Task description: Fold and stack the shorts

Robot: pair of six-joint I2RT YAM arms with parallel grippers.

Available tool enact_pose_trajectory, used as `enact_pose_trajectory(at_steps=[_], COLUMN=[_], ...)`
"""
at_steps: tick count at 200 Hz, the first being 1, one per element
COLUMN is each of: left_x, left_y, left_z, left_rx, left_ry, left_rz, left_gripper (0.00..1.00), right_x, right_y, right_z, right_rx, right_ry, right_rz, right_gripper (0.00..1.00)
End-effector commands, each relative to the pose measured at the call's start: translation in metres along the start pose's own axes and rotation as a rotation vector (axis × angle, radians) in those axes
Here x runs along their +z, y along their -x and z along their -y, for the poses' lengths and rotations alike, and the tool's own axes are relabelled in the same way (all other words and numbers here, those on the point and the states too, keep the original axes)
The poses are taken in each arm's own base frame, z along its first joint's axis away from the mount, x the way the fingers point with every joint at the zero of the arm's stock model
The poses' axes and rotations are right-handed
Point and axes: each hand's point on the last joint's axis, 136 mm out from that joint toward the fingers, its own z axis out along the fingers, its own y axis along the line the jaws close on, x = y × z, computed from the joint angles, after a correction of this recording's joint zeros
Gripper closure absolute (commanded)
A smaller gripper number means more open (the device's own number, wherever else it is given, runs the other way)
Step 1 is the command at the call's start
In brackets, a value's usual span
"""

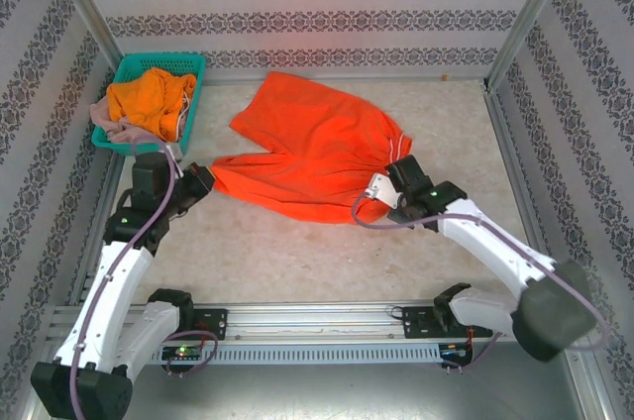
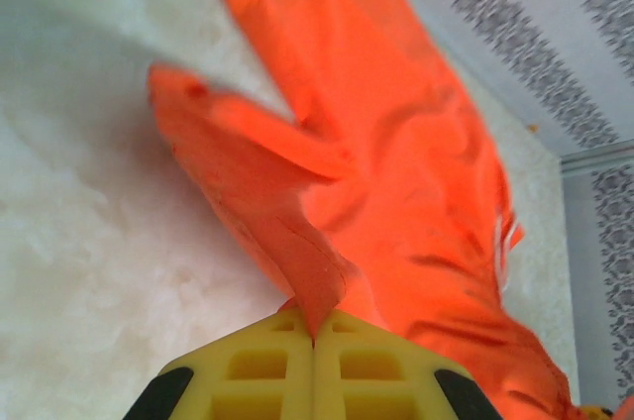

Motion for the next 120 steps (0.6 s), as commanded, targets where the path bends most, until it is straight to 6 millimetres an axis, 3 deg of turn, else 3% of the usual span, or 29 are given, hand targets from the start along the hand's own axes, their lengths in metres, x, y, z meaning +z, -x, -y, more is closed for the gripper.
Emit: enact_pose_trajectory(at_steps=[1, 38, 65, 89, 120], left_x=[-0.030, -0.065, -0.071, -0.057, -0.015], left_y=[0.021, 0.061, 0.089, 0.112, 0.132], left_z=[0.010, 0.041, 0.065, 0.082, 0.098], left_rx=[0.090, 0.167, 0.212, 0.238, 0.236], left_ry=[0.039, 0.041, 0.029, 0.019, -0.012], left_rz=[0.044, 0.137, 0.178, 0.187, 0.141], left_gripper=[1.00, 1.00, 1.00, 1.00, 1.00], right_x=[-0.029, -0.061, -0.074, -0.073, -0.054], right_y=[-0.003, -0.004, 0.003, 0.007, 0.003], right_z=[-0.013, -0.031, -0.035, -0.027, -0.009], right_rx=[0.029, 0.049, 0.086, 0.149, 0.253], right_ry=[0.049, 0.156, 0.225, 0.245, 0.258], right_rz=[0.038, 0.069, 0.087, 0.085, 0.039], right_gripper=[1.00, 1.00, 1.00, 1.00, 1.00])
